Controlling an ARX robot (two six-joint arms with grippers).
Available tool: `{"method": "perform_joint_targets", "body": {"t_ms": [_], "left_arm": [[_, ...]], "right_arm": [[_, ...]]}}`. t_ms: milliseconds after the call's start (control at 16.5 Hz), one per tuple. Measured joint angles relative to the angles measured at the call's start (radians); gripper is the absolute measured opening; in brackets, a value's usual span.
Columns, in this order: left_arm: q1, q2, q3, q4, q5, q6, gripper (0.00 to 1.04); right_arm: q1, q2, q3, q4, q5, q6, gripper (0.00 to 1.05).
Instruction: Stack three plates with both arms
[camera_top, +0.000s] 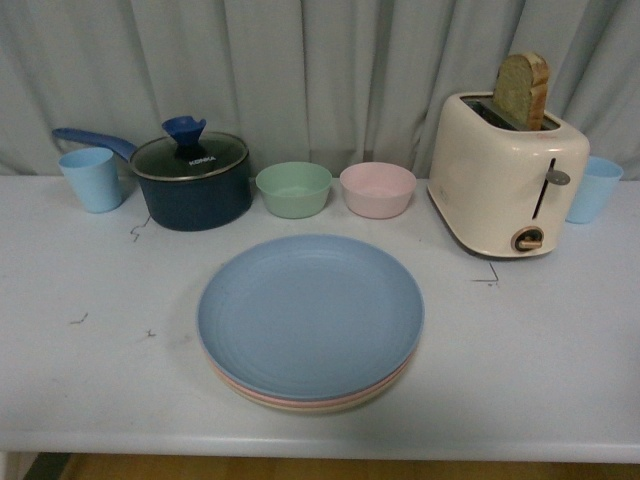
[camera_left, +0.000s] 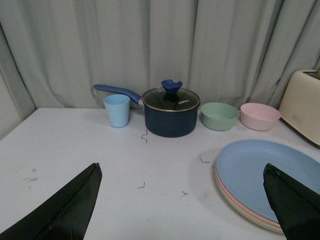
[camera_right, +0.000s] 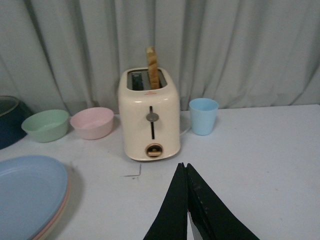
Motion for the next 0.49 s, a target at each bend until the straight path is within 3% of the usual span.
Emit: {"method": "perform_joint_targets", "body": {"t_ms": [486], "left_arm": [[0.0,0.0,0.0,0.0,0.0,0.0,0.98]], "right_arm": [[-0.013,-0.409,-0.066,-0.336,-0.008,0.0,0.02]]}}
